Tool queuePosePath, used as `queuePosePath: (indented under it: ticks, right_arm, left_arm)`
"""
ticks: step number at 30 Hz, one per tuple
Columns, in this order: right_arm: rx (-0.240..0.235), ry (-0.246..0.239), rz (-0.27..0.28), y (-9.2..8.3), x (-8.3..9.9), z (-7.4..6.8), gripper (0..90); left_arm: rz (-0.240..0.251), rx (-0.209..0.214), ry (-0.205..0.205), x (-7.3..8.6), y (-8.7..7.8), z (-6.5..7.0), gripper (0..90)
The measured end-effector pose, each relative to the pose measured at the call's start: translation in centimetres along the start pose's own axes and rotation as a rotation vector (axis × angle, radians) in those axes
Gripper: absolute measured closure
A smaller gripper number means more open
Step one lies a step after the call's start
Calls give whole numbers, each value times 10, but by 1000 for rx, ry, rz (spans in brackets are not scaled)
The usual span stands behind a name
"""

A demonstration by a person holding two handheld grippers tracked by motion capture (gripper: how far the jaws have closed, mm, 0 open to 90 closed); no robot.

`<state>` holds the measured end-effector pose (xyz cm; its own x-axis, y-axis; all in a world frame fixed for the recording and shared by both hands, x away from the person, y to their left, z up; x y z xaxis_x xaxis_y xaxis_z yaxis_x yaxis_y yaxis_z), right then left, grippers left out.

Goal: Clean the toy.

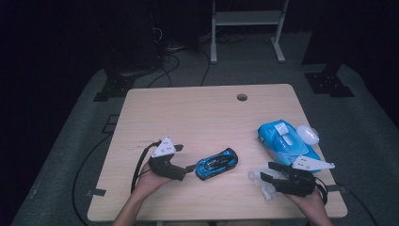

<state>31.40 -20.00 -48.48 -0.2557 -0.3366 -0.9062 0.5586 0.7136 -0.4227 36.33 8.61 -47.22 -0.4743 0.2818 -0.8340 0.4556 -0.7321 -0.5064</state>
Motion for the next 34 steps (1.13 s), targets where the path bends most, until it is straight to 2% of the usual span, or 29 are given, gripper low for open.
queuePosePath:
  ticks: [7,13,20,28,31,34]
  right_arm:
    - [-3,-1,3,0,-1,-1,402]
    - [-6,-2,-7,0,2,-2,397]
    - [3,7,-1,-4,5,1,388]
    - [2,14,2,-6,8,-2,376]
    - [5,11,5,-7,9,-4,362]
    - [8,9,20,-8,8,-7,352]
  left_arm:
    - [15,-21,-32,12,-17,-9,96]
    - [23,-48,-37,20,-29,-13,91]
    - [55,-67,-70,33,-44,-17,90]
    - [61,-123,-72,49,-57,-16,82]
    - [77,-120,-105,57,-60,-15,82]
    - [104,-122,-131,56,-64,-17,83]
Point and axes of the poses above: each handheld gripper's, and its own axes: y roughly forward along the jaws, x roughly out of its underside, z roughly to its right, the point moved 10 cm from there along y, roughly forward along the jaws, and after that the axes turned 14 degrees about -y, right-handed, at the moved point
